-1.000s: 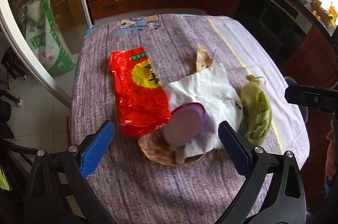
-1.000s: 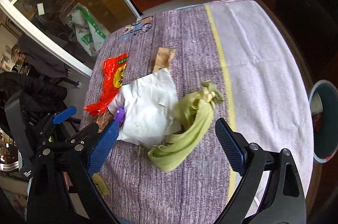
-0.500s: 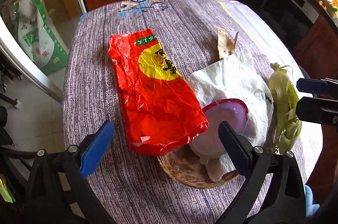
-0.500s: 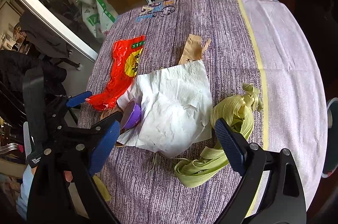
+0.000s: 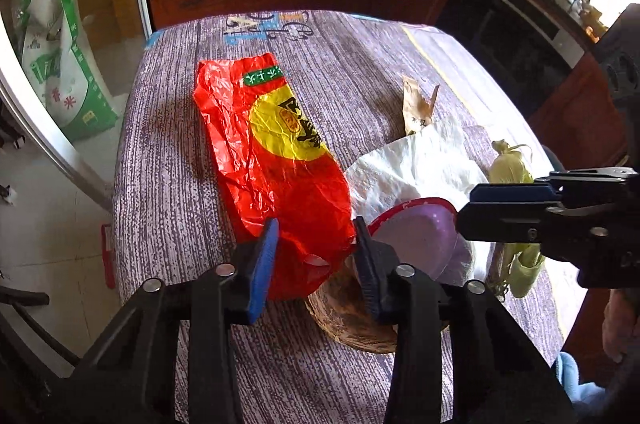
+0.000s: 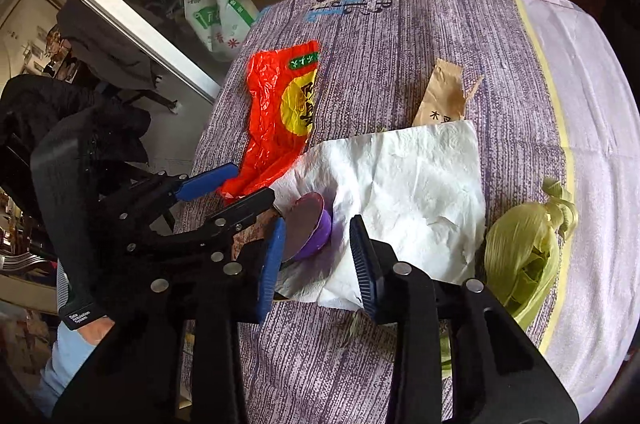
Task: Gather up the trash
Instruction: 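Grasp the red snack bag with the left tool while the right tool grasps the clear plastic lid, then carry the bag and lid over the teal bin and open both tools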
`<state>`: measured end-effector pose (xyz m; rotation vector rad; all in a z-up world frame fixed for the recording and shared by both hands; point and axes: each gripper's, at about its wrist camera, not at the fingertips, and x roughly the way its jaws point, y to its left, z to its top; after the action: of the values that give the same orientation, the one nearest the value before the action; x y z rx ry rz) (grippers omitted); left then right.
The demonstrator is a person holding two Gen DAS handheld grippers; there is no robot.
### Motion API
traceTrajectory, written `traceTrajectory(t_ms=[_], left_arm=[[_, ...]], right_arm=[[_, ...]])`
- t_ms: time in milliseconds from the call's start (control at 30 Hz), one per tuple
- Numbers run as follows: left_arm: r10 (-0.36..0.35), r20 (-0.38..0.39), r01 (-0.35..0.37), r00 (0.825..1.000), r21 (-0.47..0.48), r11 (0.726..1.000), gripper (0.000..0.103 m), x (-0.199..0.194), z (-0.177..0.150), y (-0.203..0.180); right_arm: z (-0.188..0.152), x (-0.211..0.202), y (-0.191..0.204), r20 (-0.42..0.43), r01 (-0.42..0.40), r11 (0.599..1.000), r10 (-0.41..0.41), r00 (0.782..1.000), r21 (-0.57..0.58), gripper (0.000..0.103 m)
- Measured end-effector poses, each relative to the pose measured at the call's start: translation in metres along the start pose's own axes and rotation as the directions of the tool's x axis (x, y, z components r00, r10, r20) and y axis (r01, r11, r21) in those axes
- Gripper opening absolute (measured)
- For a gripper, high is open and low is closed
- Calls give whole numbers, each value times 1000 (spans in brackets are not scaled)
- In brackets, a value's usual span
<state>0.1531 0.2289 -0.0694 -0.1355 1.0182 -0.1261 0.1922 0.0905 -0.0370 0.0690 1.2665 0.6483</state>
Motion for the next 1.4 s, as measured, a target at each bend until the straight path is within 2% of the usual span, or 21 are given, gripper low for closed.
traceTrajectory(t_ms=[67,167,400,533,567,633,667,733,800,1000,1200,1400], left_arm=[[-13,16,14,1000,-19,1000,22,-7,-1,5],[-30,30,31,999,-47,998,16,-14,-1,13],[-14,-2,13,1000,-101,995,20,-8,-10,30],[0,-11,-1,1000,-118,993,39,-2,-13,34],[2,-13,-4,1000,-122,993,39,0,-14,35],[-3,-14,1,1000,-127,992,38,3,-14,36],[13,-4,-13,1000,-119,993,27,2,-13,34],[22,0,-22,1000,-100,995,13,1,-11,30],[35,12,-34,999,-88,996,11,-3,-10,26],[90,77,-86,993,-59,995,10,-28,-5,11],[67,114,-68,991,5,998,10,-52,3,-20],[18,121,-30,992,93,995,10,-62,10,-72]], right_arm=[[3,6,1,-15,-9,1000,9,1000,10,29],[6,10,8,-19,-6,1000,5,1000,-6,29],[7,30,18,-64,41,998,-44,997,-42,29],[5,44,18,-89,53,997,-57,994,-49,28],[5,47,18,-91,57,997,-62,994,-51,27],[4,51,17,-96,54,997,-58,994,-51,14],[4,52,17,-94,55,997,-60,994,-51,10],[2,51,15,-76,50,998,-54,996,-46,6],[2,45,12,-60,34,999,-36,998,-31,6],[6,17,6,18,-10,1000,10,1000,6,5],[3,-12,-9,76,-41,998,38,996,41,5],[-7,-48,-43,146,-66,992,49,988,109,5]])
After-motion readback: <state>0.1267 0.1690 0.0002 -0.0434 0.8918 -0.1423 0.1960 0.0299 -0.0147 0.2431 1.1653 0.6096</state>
